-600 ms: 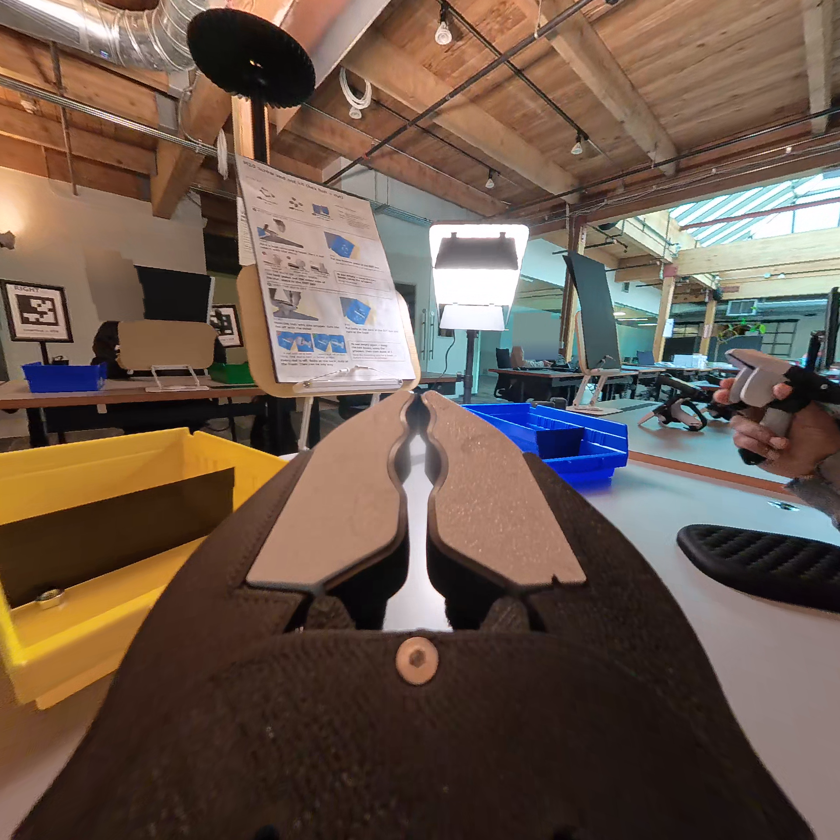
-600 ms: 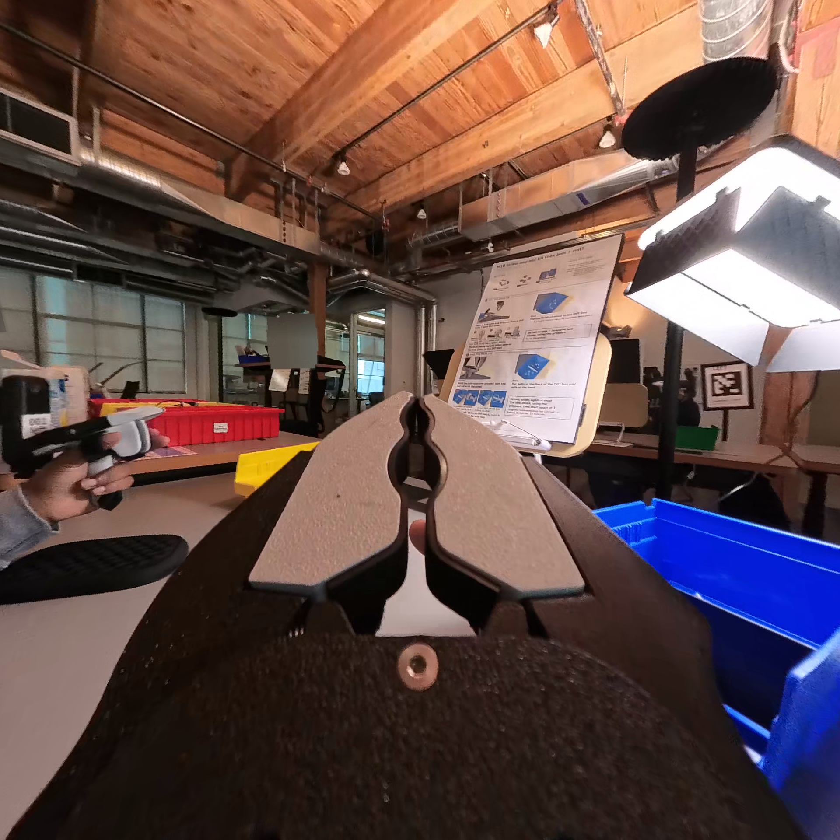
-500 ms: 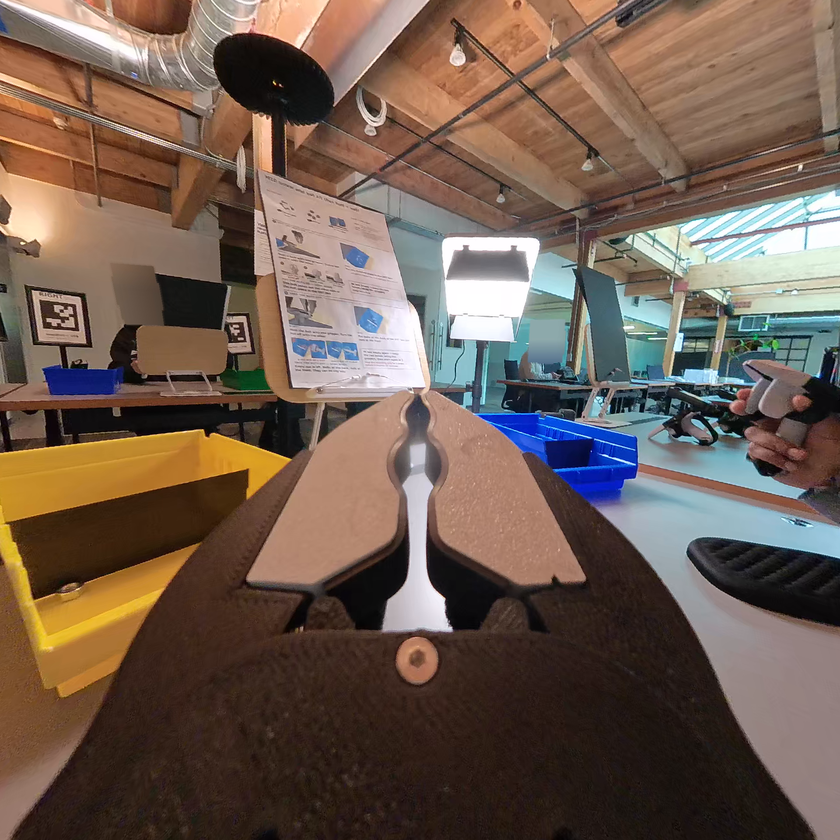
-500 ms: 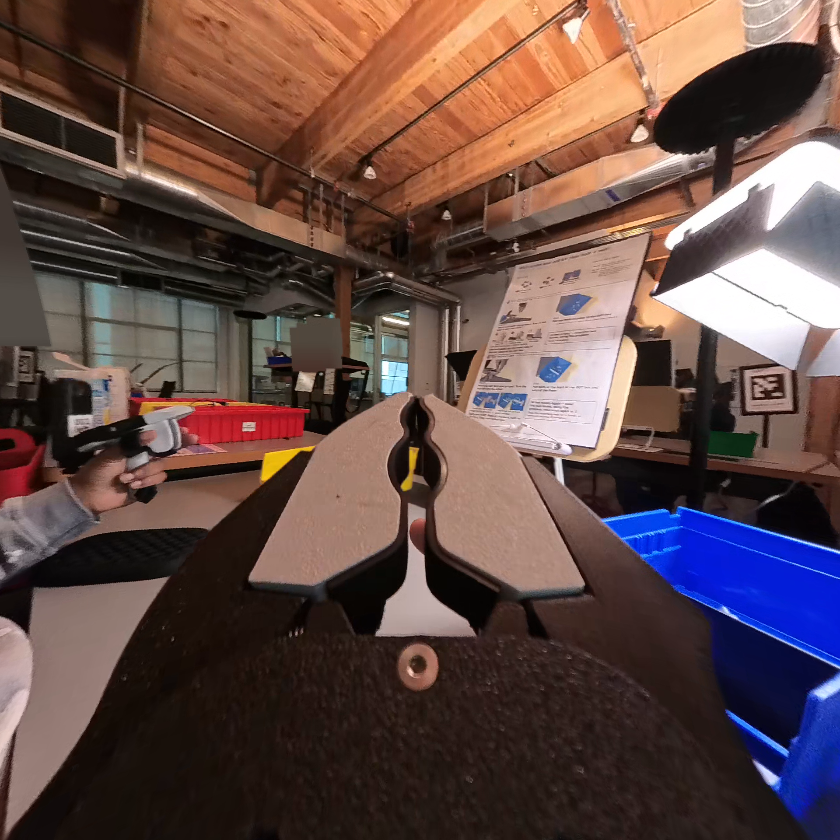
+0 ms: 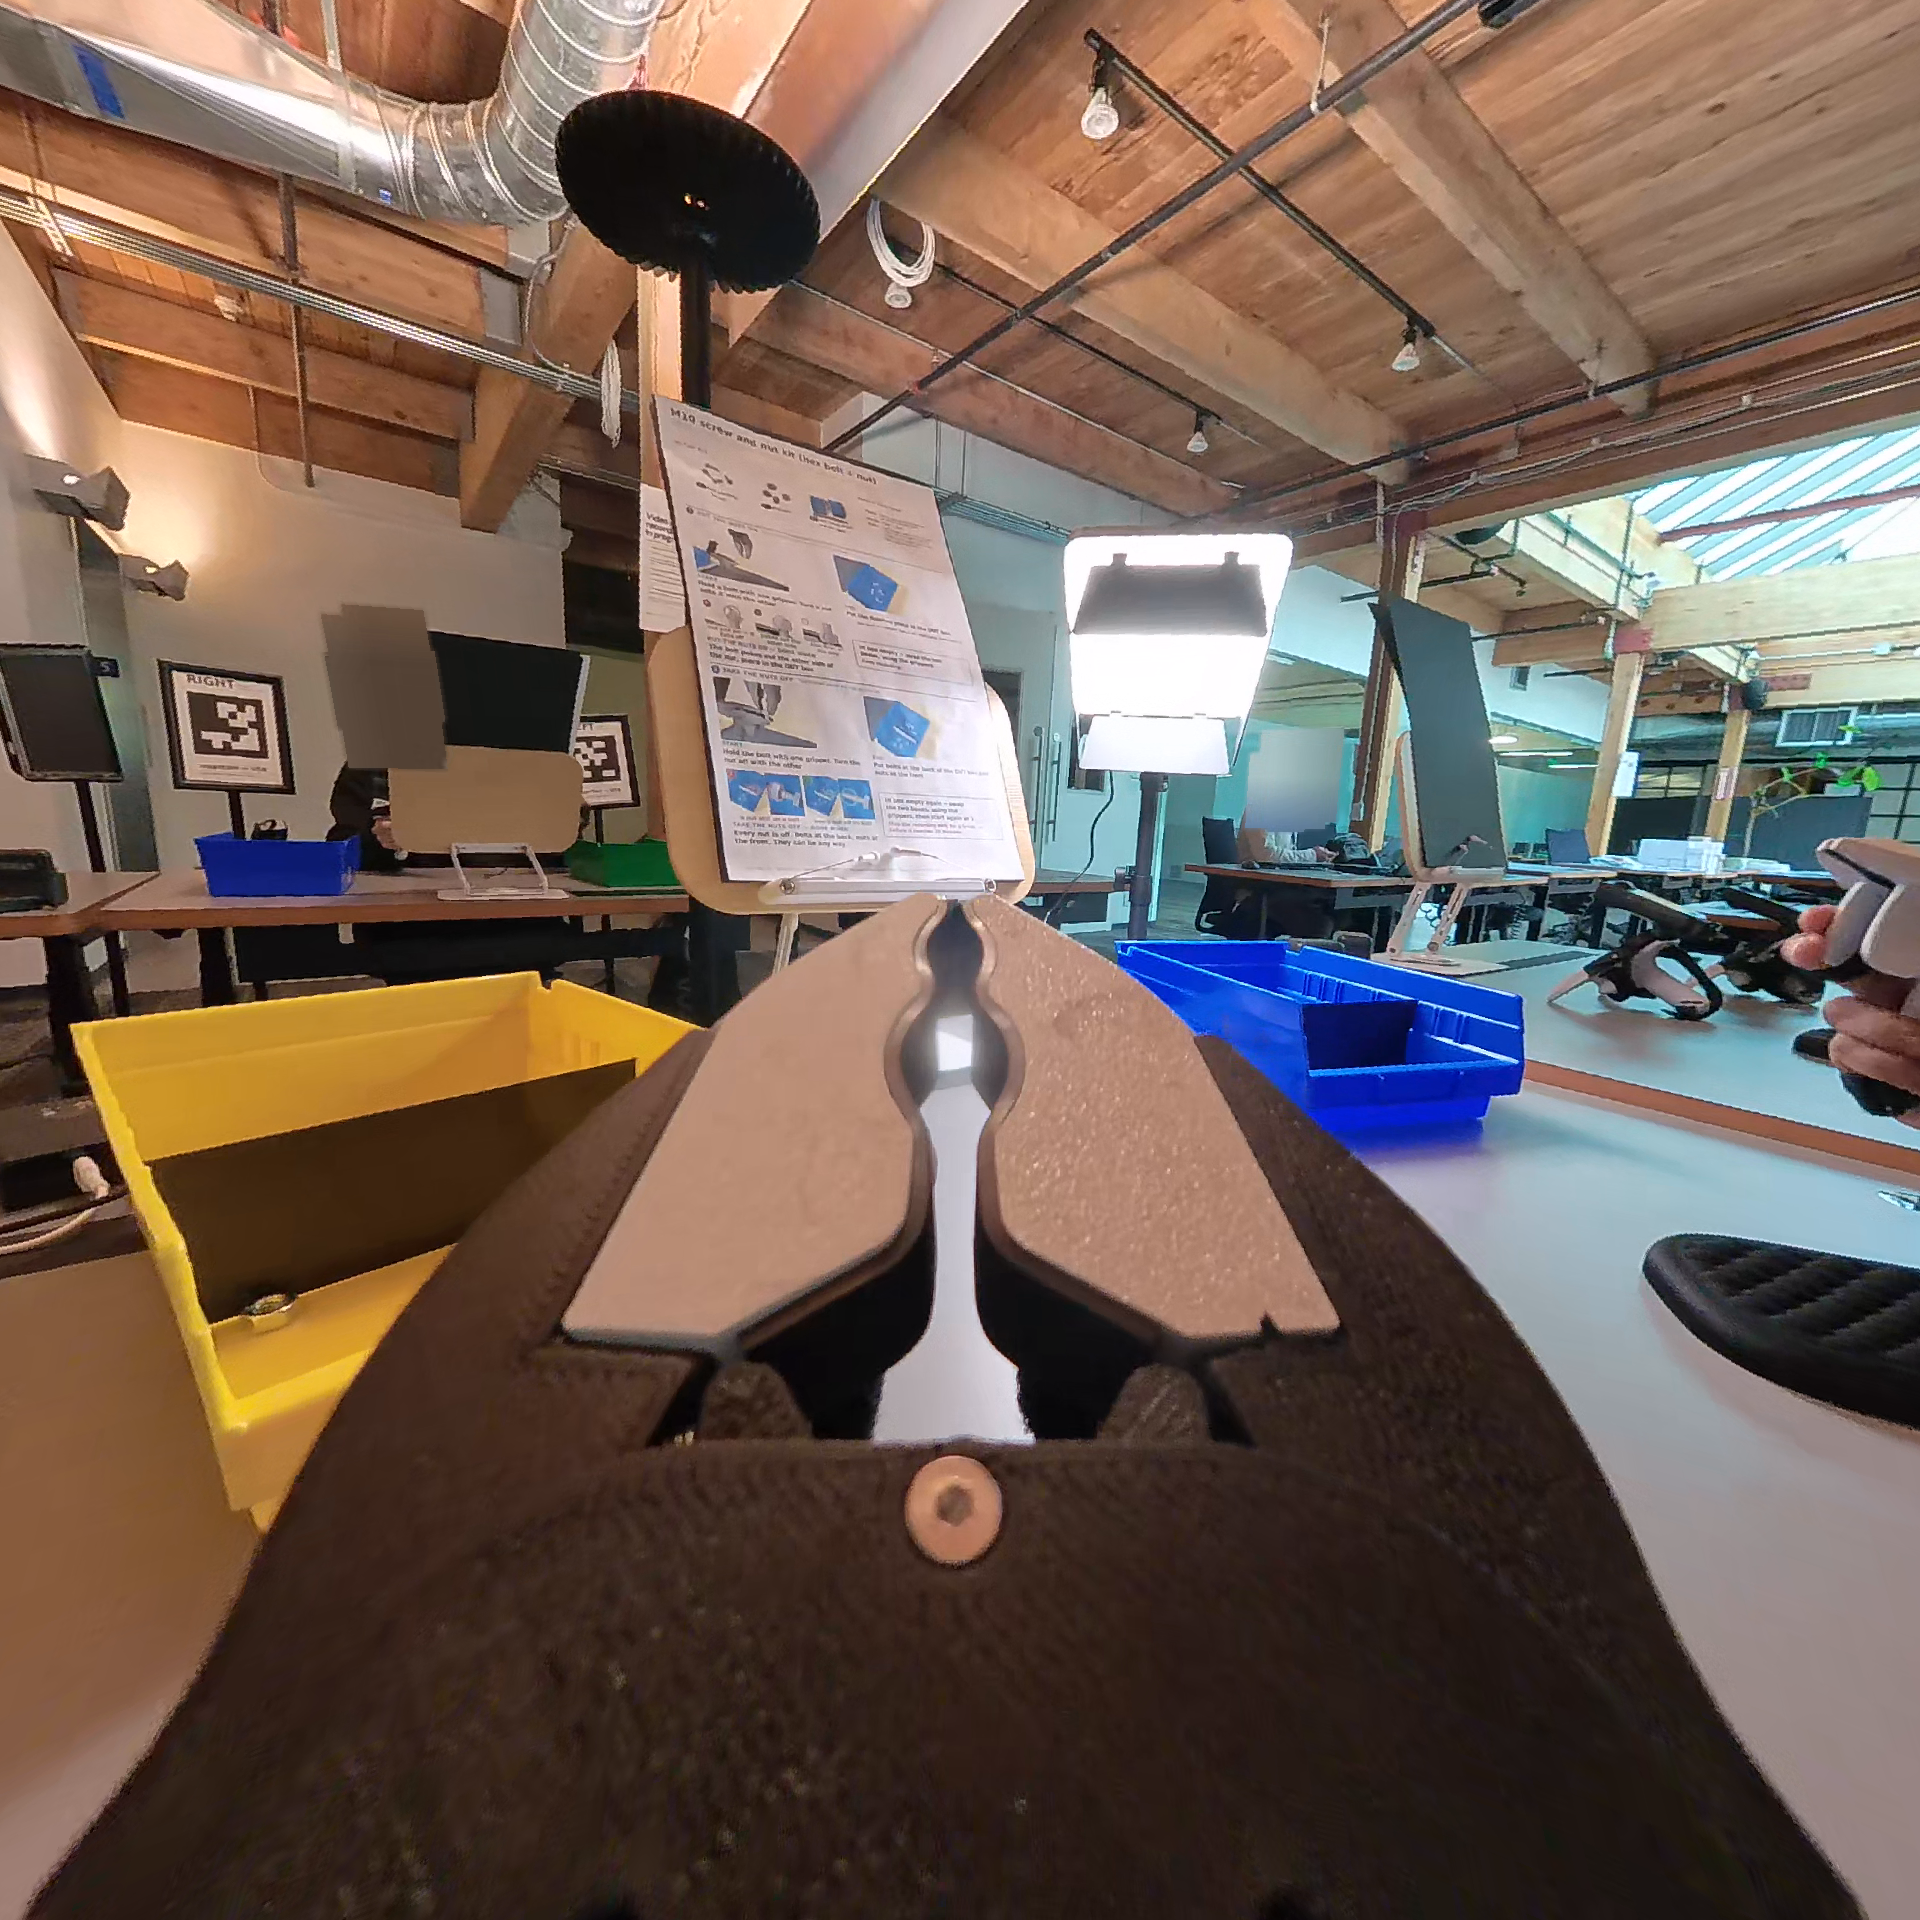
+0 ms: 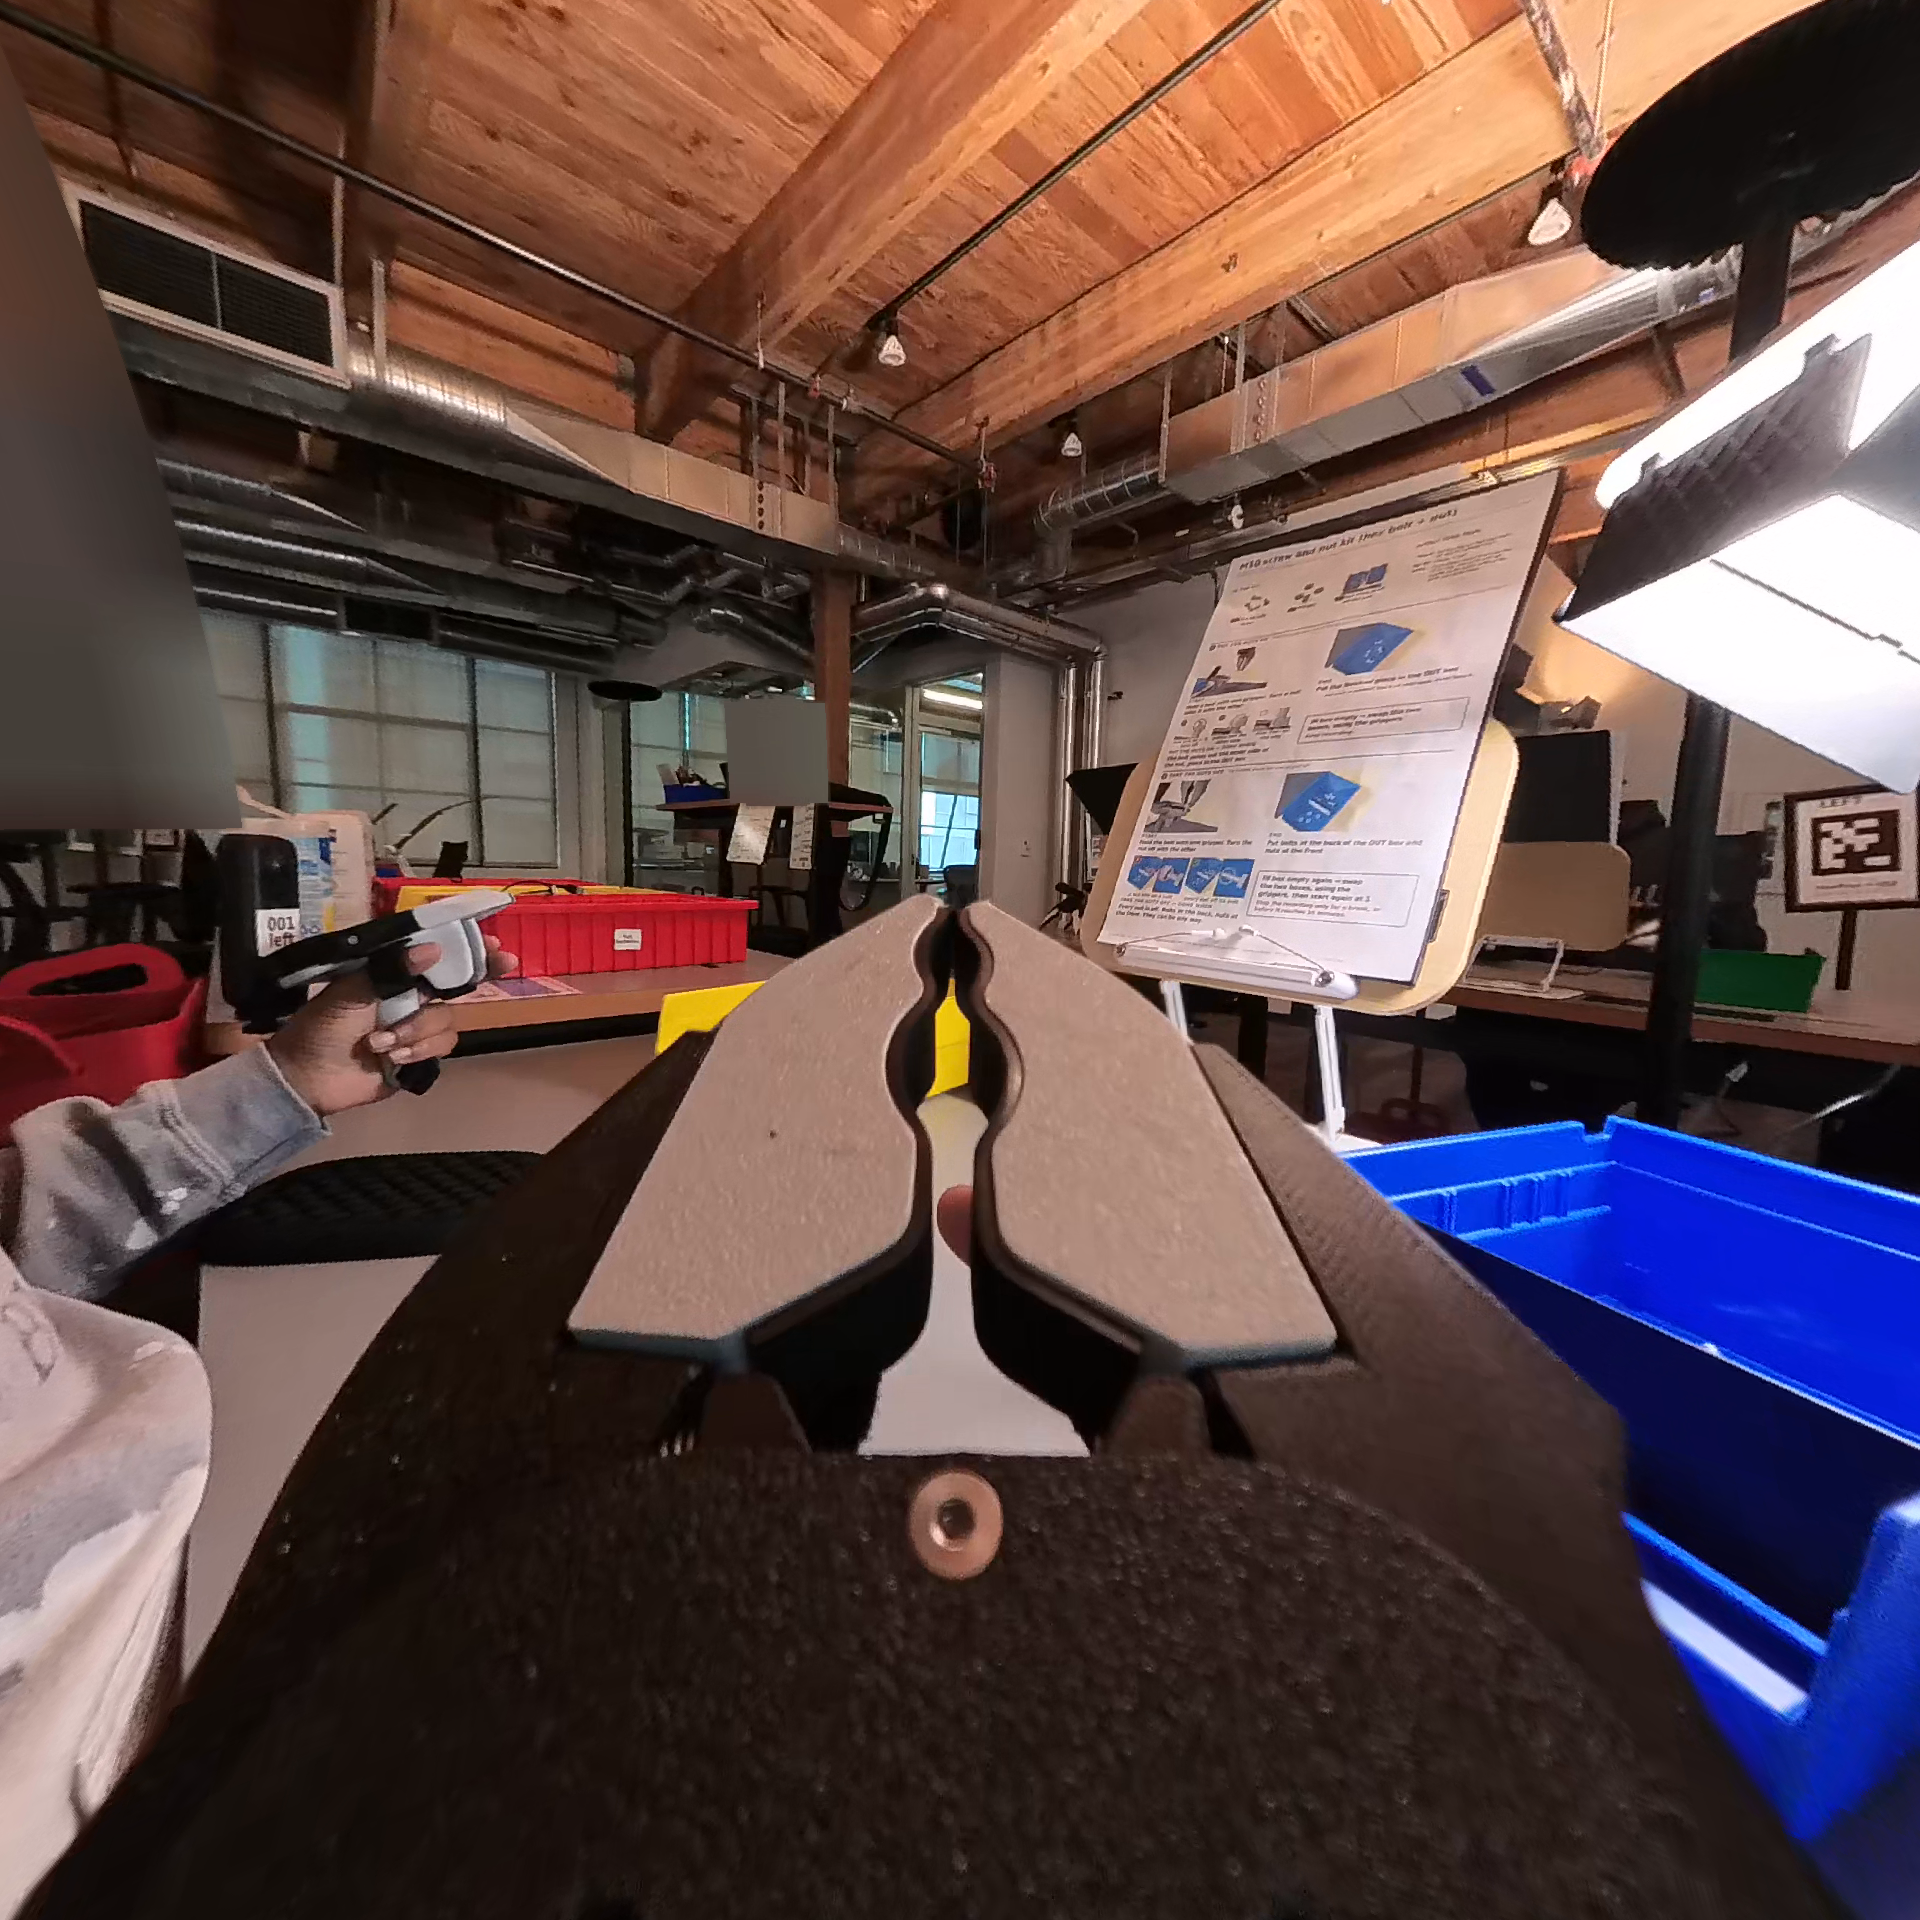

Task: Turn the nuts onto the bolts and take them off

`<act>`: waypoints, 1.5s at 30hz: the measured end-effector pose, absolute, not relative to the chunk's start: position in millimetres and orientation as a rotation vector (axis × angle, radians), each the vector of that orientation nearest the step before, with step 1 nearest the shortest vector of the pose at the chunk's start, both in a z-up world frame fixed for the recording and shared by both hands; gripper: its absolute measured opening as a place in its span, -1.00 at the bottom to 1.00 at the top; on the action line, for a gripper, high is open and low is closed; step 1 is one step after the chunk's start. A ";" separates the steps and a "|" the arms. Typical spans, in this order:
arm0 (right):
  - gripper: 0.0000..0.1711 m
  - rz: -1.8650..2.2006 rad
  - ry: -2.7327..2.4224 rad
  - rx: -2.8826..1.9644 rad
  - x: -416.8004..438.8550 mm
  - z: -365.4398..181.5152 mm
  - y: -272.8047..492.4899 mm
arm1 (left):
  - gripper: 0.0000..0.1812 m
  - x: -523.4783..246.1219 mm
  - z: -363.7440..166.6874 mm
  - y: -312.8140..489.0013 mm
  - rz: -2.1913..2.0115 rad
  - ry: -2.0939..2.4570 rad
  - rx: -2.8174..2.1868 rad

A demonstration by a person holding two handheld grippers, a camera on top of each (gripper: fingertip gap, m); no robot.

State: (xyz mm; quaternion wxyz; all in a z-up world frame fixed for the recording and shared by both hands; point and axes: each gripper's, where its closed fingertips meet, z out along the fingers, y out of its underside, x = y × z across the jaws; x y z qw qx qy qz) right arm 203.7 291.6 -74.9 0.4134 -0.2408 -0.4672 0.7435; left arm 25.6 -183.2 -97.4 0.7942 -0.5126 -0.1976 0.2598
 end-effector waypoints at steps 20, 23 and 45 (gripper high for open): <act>-1.00 1.814 -1.244 -0.747 168.9 -85.0 279.1 | -1.00 24.6 -99.9 -184.5 0.538 -0.467 -1.125; -1.00 1.681 -1.268 -0.861 140.2 -85.2 279.3 | -1.00 6.5 -111.6 -167.5 0.502 -0.529 -1.258; -0.92 1.273 -1.489 -1.003 -64.2 -64.9 100.9 | -0.93 -50.9 -81.8 79.2 0.441 -0.406 -1.603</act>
